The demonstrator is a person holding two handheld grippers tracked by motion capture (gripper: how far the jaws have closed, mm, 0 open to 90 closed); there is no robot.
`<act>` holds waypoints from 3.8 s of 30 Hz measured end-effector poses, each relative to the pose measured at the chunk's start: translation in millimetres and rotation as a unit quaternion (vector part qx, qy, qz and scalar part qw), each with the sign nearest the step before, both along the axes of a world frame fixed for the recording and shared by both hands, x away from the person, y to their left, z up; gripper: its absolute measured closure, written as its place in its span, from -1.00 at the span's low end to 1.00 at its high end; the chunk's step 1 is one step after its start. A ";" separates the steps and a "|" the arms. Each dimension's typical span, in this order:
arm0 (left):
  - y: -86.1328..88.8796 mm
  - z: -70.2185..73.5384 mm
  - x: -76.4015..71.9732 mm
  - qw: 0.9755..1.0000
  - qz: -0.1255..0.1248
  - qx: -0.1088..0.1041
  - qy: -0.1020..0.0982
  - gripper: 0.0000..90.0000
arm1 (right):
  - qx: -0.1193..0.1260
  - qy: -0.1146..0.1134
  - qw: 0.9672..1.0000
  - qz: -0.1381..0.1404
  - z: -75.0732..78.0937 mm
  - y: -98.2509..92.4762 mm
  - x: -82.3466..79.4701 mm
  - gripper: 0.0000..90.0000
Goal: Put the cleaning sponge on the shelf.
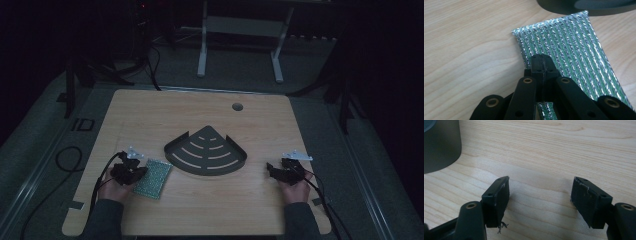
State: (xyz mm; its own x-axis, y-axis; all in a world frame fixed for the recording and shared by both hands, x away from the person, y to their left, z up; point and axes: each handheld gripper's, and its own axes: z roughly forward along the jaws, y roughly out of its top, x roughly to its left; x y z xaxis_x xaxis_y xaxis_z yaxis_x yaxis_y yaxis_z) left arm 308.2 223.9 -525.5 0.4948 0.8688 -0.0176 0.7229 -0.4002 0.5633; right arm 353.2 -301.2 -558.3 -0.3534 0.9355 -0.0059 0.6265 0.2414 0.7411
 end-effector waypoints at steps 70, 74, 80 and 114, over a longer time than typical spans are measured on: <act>5.8 14.8 48.5 0.983 -0.016 -0.002 0.181 1.00 | 0.001 0.000 1.000 0.001 -0.1 0.1 0.3 -0.32; 5.3 23.5 46.3 0.984 -0.024 0.004 0.174 1.00 | 0.000 0.000 1.000 0.001 -0.1 0.1 0.4 -0.32; 6.9 31.6 46.3 0.984 -0.035 0.007 0.174 1.00 | 0.001 0.000 1.000 0.001 -0.1 0.1 0.3 -0.32; 11.1 89.7 53.4 0.993 -0.041 0.013 0.114 1.00 | 0.000 0.001 1.000 0.002 0.0 0.0 0.7 -0.33</act>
